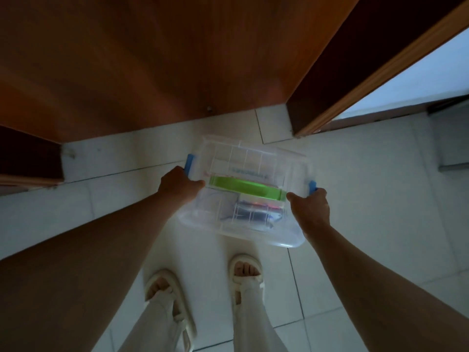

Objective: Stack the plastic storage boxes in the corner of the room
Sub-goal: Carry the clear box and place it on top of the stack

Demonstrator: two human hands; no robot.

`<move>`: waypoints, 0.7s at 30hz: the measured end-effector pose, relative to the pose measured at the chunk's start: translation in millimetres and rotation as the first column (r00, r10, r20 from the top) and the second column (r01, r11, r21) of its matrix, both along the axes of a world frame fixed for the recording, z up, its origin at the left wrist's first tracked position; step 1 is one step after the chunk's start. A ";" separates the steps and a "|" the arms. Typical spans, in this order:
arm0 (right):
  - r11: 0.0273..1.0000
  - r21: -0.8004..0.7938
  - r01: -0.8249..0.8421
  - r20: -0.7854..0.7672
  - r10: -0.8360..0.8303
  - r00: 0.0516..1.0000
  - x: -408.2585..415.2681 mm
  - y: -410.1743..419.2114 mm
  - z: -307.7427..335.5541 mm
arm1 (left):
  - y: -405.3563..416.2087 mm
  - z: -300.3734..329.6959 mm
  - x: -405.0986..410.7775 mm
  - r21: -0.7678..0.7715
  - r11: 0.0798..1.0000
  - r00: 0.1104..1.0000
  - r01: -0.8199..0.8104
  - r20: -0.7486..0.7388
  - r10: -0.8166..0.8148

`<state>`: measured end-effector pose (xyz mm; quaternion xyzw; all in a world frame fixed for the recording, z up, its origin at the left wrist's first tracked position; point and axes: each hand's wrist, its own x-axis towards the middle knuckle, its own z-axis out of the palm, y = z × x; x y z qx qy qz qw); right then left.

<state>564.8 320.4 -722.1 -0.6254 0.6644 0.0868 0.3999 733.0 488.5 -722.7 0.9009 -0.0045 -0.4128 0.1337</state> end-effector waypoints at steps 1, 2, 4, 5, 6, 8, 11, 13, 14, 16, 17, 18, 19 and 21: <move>1.000 0.000 -0.009 0.008 0.009 1.000 4.6 2.9 13.8 | 5.5 14.0 2.6 -0.002 1.000 1.000 -0.012 0.005 0.012; 1.000 -0.007 -0.027 0.018 0.027 0.999 11.5 7.1 31.7 | 13.2 32.2 6.6 -0.007 1.000 1.000 -0.027 0.008 0.027; 0.998 -0.017 -0.062 0.034 0.063 0.997 22.9 15.0 63.4 | 27.1 64.3 13.0 -0.024 0.998 0.998 -0.066 0.014 0.066; 0.997 -0.018 -0.080 0.041 0.081 0.996 28.5 18.3 77.6 | 33.8 78.1 15.9 -0.031 0.996 0.996 -0.086 0.017 0.086; 0.994 -0.029 -0.105 0.053 0.106 0.993 37.5 23.8 97.2 | 43.8 98.2 20.7 -0.042 0.993 0.993 -0.114 0.026 0.116; 0.988 -0.042 -0.150 0.070 0.152 0.986 51.4 33.2 129.2 | 59.3 130.4 26.2 -0.064 0.984 0.984 -0.169 0.038 0.172; 0.978 -0.054 -0.200 0.111 0.205 0.973 73.6 48.5 174.8 | 83.0 176.1 35.1 -0.103 0.963 0.965 -0.249 0.059 0.256; 0.974 -0.056 -0.218 0.126 0.223 0.967 89.9 59.5 205.7 | 99.9 206.2 42.0 -0.120 0.950 0.951 -0.289 0.082 0.299; 0.970 -0.062 -0.234 0.129 0.240 0.962 98.5 66.6 220.9 | 109.8 222.1 45.3 -0.130 0.943 0.943 -0.305 0.096 0.319; 0.957 -0.078 -0.281 0.141 0.290 0.947 117.0 82.0 253.4 | 130.8 253.8 52.9 -0.145 0.927 0.923 -0.347 0.122 0.364; 0.954 -0.077 -0.290 0.148 0.299 0.943 123.6 87.1 264.1 | 138.6 263.7 55.3 -0.153 0.918 0.913 -0.365 0.132 0.385; 0.948 -0.083 -0.309 0.168 0.318 0.933 134.1 96.2 279.1 | 151.9 281.8 59.4 -0.176 0.901 0.894 -0.397 0.150 0.423; 0.943 -0.076 -0.323 0.187 0.331 0.925 140.6 102.3 288.9 | 159.7 292.6 61.6 -0.201 0.886 0.879 -0.418 0.157 0.450; 0.929 -0.072 -0.364 0.213 0.371 0.904 153.8 116.4 311.4 | 178.0 314.3 64.7 -0.243 0.853 0.841 -0.462 0.186 0.508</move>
